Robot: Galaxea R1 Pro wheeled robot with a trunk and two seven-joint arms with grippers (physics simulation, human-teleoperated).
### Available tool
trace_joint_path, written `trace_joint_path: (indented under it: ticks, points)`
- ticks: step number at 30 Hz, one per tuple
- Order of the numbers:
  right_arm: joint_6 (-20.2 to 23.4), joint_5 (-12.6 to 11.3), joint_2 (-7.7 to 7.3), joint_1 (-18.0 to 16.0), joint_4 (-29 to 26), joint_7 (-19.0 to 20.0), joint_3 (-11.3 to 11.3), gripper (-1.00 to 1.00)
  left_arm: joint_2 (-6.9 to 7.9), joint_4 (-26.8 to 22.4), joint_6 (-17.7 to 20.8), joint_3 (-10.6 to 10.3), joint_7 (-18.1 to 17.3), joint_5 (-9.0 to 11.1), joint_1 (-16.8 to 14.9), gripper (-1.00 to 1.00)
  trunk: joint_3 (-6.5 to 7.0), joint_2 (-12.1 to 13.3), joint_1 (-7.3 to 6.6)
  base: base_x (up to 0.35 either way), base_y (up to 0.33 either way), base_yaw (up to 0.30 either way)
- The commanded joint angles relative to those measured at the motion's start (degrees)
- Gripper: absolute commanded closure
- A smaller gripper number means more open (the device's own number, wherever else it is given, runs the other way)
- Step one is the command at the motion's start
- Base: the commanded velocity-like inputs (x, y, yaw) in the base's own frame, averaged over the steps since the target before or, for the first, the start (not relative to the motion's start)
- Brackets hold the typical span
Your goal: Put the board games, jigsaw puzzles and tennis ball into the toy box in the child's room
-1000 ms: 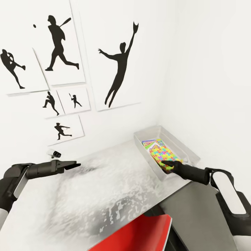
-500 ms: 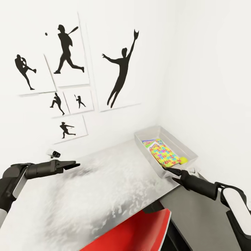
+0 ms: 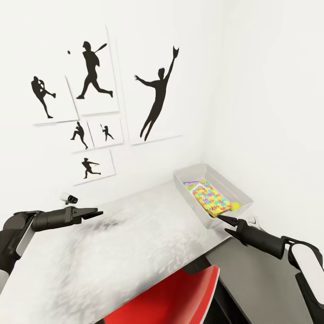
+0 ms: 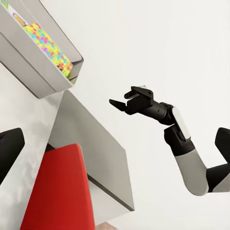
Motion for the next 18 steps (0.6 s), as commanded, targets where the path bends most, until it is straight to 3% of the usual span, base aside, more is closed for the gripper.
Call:
trace_joint_path:
  ticks: [1, 11, 18]
  points:
    - [0.25, 0.62, 0.02, -0.06, 0.02, 0.6, -0.08, -1.0, 0.02, -0.01, 0.6, -0.03, -0.2, 0.0, -0.04, -1.0, -0.06, -0.12, 0.04, -0.022, 0.001, 0.0]
    - [-5.69, 0.87, 0.01, 0.09, 0.15, 0.61, 0.09, -1.0, 0.02, -0.01, 0.56, -0.03, -0.2, 0.0, -0.04, -1.0, 0.05, -0.12, 0.04, -0.087, 0.0, 0.0]
    - [-6.16, 0.81, 0.01, 0.1, 0.23, 0.61, 0.08, -1.0, 0.02, -0.01, 0.57, -0.03, -0.2, -0.02, -0.04, -1.0, 0.05, -0.12, 0.04, -0.117, 0.031, 0.0]
